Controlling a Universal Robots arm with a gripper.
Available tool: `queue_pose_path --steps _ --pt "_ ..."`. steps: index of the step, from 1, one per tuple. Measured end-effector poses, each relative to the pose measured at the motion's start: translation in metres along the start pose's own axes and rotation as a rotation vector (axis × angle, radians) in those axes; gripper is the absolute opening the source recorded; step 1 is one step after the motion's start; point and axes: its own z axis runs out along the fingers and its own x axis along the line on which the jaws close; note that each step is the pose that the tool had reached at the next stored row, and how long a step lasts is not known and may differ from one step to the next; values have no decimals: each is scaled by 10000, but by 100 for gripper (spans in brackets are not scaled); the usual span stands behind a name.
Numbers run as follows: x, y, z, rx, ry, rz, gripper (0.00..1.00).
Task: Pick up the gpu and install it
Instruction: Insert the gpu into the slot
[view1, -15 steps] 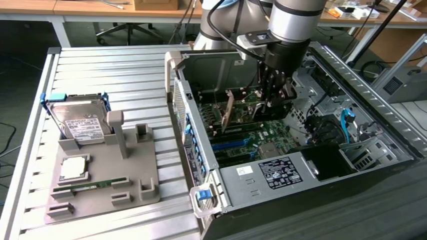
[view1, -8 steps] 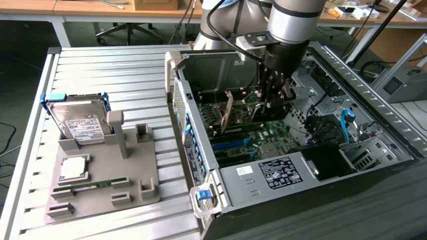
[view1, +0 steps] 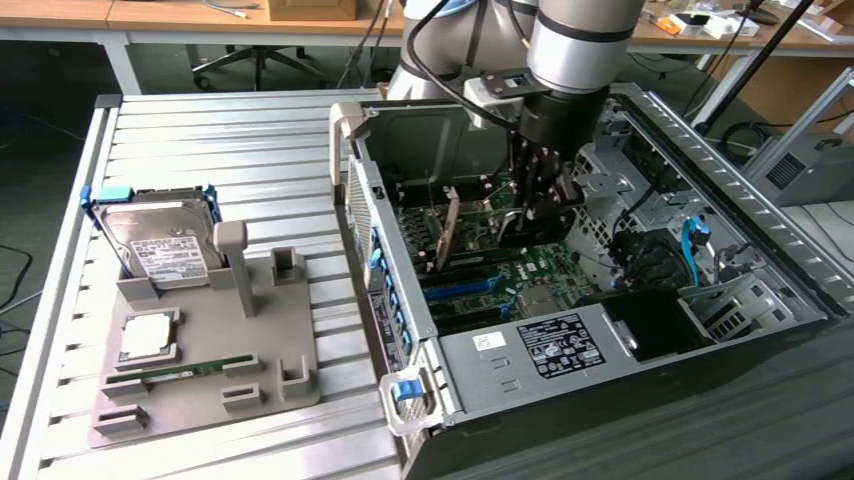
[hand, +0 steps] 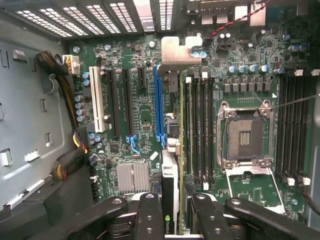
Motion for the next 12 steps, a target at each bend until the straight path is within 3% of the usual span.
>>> queue_pose_path --steps 12 --pt "0 57 58 1 13 -1 27"
